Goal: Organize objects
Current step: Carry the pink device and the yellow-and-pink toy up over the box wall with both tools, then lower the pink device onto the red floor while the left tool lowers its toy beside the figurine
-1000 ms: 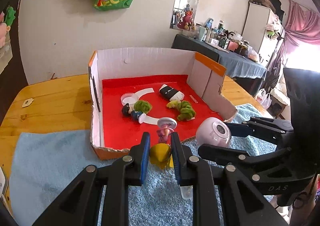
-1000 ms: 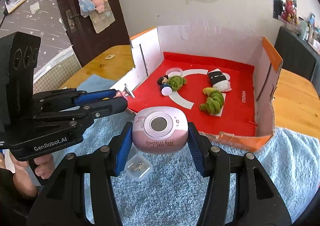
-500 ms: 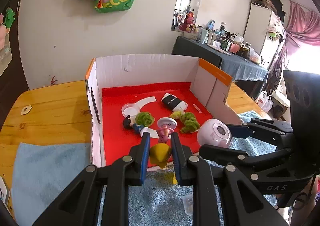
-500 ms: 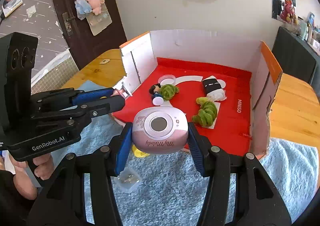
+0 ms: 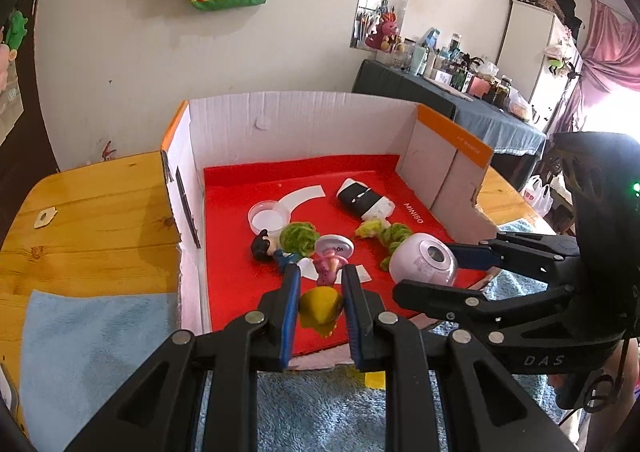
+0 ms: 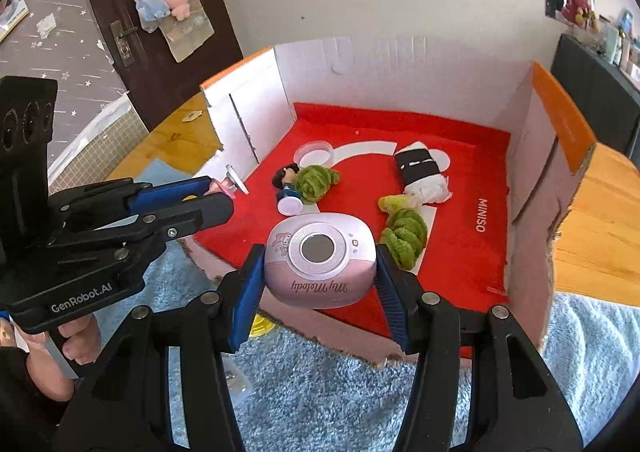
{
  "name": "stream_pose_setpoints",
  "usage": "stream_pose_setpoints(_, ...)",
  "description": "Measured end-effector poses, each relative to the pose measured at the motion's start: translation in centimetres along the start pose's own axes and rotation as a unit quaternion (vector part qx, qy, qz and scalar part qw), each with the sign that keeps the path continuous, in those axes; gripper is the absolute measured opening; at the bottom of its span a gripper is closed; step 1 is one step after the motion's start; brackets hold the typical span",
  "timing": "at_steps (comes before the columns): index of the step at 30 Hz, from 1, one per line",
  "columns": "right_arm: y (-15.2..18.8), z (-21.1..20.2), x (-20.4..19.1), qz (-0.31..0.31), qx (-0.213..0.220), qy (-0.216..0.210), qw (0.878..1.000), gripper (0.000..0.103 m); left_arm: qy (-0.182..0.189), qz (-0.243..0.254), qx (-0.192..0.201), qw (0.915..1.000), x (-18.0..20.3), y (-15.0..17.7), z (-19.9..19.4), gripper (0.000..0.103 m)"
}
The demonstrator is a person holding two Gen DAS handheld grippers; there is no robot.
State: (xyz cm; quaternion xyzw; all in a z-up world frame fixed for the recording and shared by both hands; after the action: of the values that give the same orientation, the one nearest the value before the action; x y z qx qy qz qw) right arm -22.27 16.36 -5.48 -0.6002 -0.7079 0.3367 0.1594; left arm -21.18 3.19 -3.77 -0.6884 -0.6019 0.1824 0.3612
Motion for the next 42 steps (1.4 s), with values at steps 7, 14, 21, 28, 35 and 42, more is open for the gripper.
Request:
stream_pose_setpoints(7,0.1,1.5,0.3,0.003,-0.018,-0.005,1.000,0.051,0.004,-0.008,-0.027,0.9996,-0.7,0.6,1.6,0.022)
stream_pose_setpoints(14,0.4,2.7,0.7,0.016,-0.037,-0.017,0.999,0.052,0.017,-0.013,-0.059,0.9981,-0.9,1.4,3.0,0.022)
stream_pose_setpoints(21,0.6,3.6,1.1,0.014,-0.059,-0.011,0.998,0.052,0.023,-0.012,-0.088,0.9958,-0.9,2.3,4.4,0.022)
stream_pose_setpoints(28,0.6,3.5,2.7,0.019,-0.063,0.014,0.998,0.052,0.013,-0.008,-0.097,0.9951,-1.3,2.4,5.2,0.022)
stream_pose_setpoints(35,0.5,3.1,4.1,0.016,-0.060,0.044,0.997,0.052,0.006,-0.004,-0.100,0.9950,-1.2,2.0,6.3,0.022)
stream_pose_setpoints(42,0.2,3.3,5.1,0.015,-0.061,0.062,0.996,0.052,-0.005,-0.008,-0.100,0.9950,-1.5,1.3,7.4,0.022)
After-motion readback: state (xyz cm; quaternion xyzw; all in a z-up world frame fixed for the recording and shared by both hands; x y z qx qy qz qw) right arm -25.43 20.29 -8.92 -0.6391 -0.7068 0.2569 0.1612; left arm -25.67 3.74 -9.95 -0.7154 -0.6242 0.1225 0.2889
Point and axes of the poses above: each gripper's, at about its wrist camera, not at the fingertips, and z roughly the way its jaws point, x to its right, y to its underside, the point moved 10 cm from there along z, roughly the way its jaws point, and after that the axes turned 4 degrees about -z, right-handed, at the moved point
